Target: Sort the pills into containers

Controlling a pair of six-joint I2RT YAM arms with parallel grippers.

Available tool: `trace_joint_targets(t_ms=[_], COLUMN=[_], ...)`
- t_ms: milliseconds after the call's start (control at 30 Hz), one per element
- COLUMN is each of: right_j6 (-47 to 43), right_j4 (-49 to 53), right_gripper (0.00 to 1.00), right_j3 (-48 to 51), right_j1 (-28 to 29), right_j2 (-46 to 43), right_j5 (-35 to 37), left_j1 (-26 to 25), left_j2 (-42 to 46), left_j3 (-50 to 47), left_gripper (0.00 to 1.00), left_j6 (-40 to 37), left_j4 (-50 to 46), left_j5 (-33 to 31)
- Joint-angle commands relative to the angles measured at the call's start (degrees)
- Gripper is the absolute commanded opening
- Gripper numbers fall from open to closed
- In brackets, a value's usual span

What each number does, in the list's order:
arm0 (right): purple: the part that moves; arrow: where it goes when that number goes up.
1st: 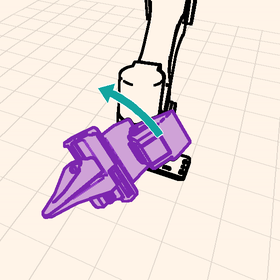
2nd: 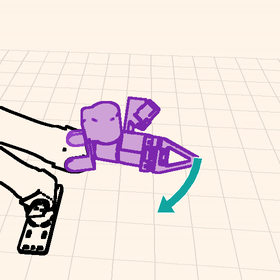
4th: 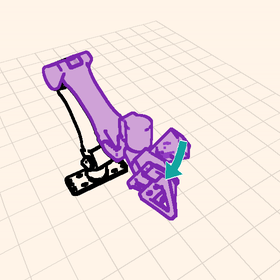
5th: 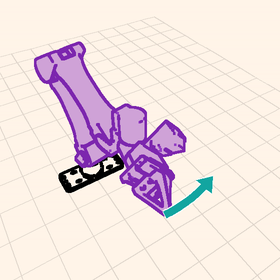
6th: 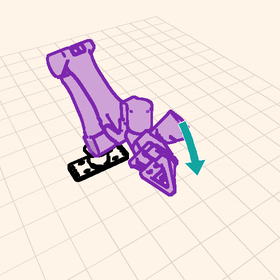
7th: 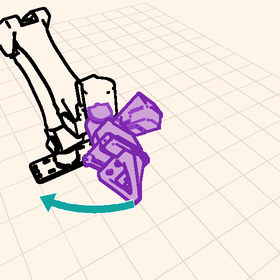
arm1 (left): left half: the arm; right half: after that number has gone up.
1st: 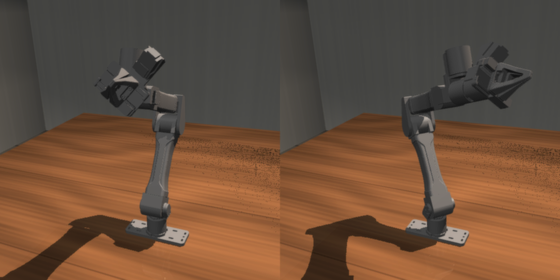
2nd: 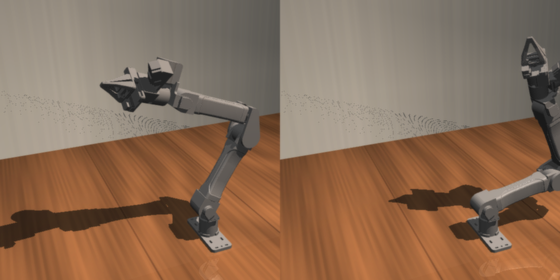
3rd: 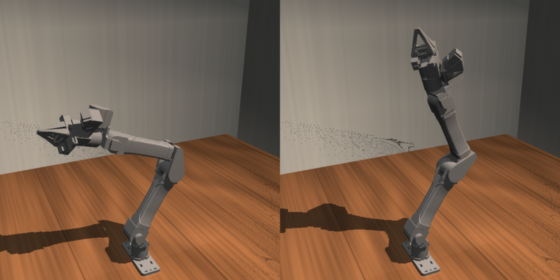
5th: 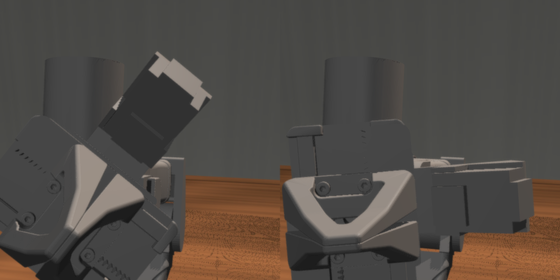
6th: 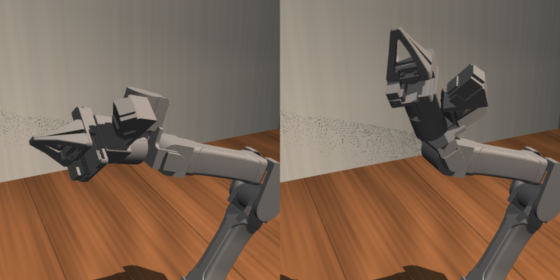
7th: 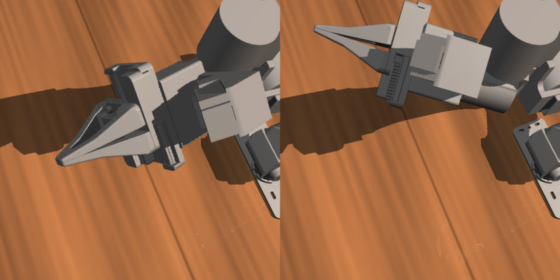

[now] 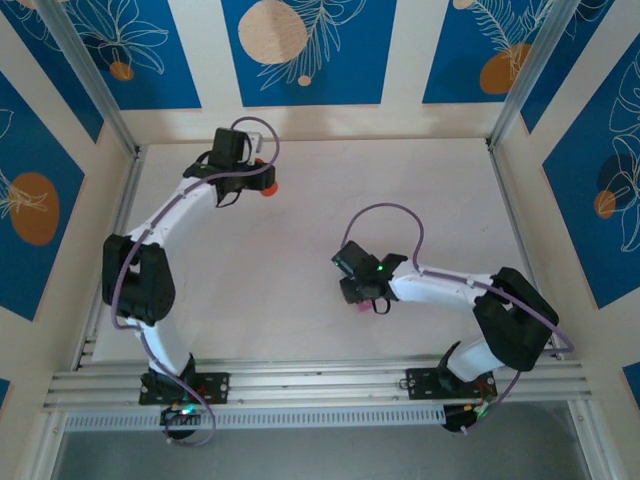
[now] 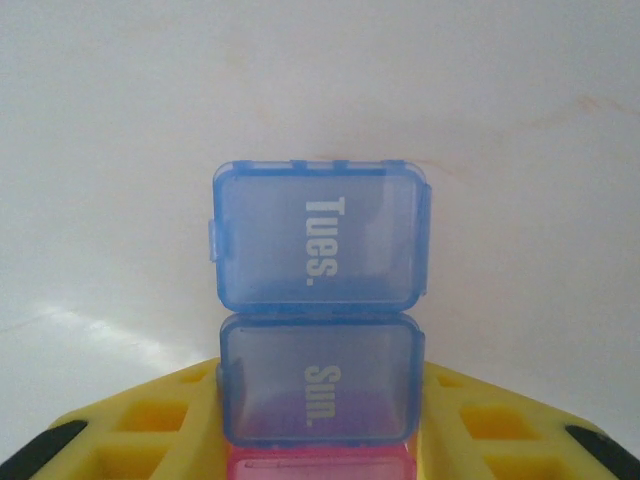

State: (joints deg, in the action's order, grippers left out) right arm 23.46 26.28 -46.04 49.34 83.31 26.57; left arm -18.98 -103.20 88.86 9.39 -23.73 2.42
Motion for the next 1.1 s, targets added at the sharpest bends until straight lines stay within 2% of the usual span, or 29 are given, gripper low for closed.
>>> trace_joint_targets(t_ms=[0,167,433,667,867,1067], right_j6=[-8.11,-14.69,-15.32,-14.16,-13.15,-12.07], right_j4=[-2.99,-6.17,-7.53,-9.71,-10.22,-10.07], right_gripper=[0.33,0.33,0.33,0.34,0.33,0.33], right_j3=[-1.66,-2.92,-1.59,0.50,0.93,2.42], right_j1=[3.56,6.38,7.77,9.85,11.04,11.16], right_j2=[-1.93,-1.94,-4.09,-5.51,-5.87,-6.71], right_j5=[-2.44,-5.44,-5.37,-5.05,-4.08,-3.61], left_j1=[-3.65,-8.62,-13.73,-16.93,-17.74,-17.71], left_j2=[-4.77,-14.95,-26.15,-32.50,-35.71,-36.40], left_j3=[7.33,21.03,35.88,43.17,46.02,46.02], left_gripper=[0.33,0.33,0.34,0.35,0.37,0.51], left_j6=[-5.18,-10.62,-12.78,-14.90,-15.01,-14.40], left_j4=[-6.53,-15.10,-21.38,-25.84,-27.95,-27.78], left_j5=[1.98,1.04,1.66,2.15,1.99,1.63])
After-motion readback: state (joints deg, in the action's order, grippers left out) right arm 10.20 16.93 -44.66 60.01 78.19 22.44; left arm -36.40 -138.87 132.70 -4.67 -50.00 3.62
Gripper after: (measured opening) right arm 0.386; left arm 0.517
